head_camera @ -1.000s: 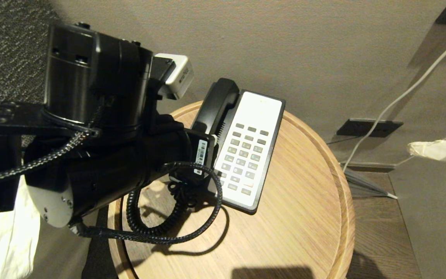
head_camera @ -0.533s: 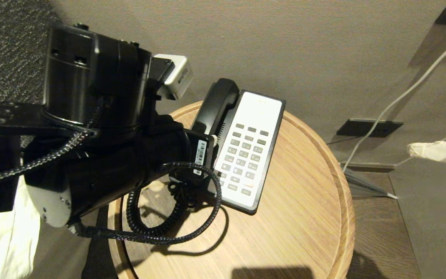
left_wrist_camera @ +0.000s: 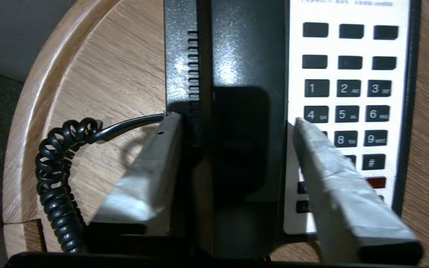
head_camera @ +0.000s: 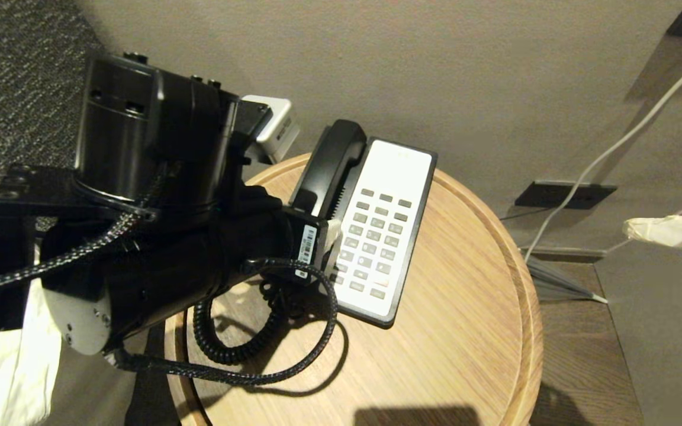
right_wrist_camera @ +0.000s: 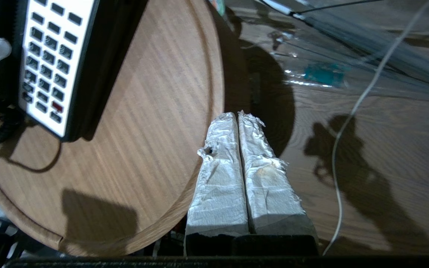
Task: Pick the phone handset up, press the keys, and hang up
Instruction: Put the handset back
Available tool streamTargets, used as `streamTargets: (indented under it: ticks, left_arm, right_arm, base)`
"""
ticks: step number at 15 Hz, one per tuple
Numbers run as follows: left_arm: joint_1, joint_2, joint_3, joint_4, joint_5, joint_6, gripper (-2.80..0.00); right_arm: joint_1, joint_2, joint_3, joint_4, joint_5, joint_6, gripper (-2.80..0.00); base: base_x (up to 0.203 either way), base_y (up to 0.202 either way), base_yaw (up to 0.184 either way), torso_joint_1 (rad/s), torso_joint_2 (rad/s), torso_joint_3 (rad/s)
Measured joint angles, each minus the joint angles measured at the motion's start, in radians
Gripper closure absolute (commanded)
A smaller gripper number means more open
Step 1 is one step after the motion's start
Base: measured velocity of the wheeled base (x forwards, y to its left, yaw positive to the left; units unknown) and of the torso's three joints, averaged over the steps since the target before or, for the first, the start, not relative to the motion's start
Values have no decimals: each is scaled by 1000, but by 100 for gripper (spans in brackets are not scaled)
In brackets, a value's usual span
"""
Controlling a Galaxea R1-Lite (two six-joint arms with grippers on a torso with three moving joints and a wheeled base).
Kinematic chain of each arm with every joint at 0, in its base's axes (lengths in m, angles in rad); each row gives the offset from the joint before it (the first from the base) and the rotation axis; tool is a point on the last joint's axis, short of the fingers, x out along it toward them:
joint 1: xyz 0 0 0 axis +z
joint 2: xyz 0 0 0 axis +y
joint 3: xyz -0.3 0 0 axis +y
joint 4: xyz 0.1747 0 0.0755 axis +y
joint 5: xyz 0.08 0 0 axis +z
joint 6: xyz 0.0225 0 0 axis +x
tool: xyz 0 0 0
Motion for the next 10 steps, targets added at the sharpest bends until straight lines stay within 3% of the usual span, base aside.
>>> streamTargets:
  ticks: [10]
  left_arm:
    - [-1,-62,-17,-4,2,-4,-280]
  right_arm:
    - [10,-1,8,4,-1,0,0]
  base:
    - [0,0,0,0,0,0]
